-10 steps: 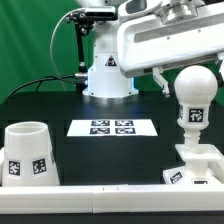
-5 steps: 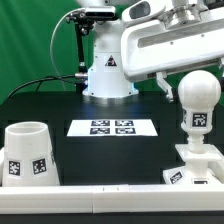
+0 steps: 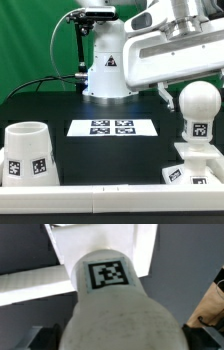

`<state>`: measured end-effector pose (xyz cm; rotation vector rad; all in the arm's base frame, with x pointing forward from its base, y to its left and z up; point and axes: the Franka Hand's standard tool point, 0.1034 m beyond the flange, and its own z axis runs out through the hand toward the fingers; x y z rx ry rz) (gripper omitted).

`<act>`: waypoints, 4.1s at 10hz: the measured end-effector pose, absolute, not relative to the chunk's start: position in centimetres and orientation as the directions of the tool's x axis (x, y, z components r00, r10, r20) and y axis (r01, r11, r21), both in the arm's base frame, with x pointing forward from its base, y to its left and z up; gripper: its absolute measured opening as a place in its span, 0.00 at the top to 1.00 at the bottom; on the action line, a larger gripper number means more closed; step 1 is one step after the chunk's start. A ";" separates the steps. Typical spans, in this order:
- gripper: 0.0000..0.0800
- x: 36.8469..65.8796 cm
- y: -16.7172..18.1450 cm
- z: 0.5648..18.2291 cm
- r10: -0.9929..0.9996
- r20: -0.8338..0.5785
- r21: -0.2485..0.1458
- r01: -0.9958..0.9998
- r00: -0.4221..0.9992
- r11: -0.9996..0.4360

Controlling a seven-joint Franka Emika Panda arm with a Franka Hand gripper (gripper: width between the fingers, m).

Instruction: Assemble lamp

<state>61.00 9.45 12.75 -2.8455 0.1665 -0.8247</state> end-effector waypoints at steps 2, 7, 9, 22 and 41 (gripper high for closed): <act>0.28 61.4 9.4 12.7 -0.158 0.562 -0.187 -0.062 0.812 -0.980; 0.14 61.4 9.4 12.7 -0.159 0.561 -0.188 -0.063 0.813 -0.980; 0.13 61.3 9.5 12.5 -0.158 0.547 -0.191 -0.061 0.822 -0.980; 0.13 59.1 9.3 11.6 -0.126 0.017 -0.251 -0.118 0.992 -0.961; 0.29 62.0 8.8 12.2 -0.193 0.006 -0.102 -0.192 0.981 -0.976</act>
Offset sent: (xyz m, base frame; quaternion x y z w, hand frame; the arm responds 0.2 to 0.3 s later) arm 0.0000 0.0000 0.0000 0.0000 0.0000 0.0000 1.0000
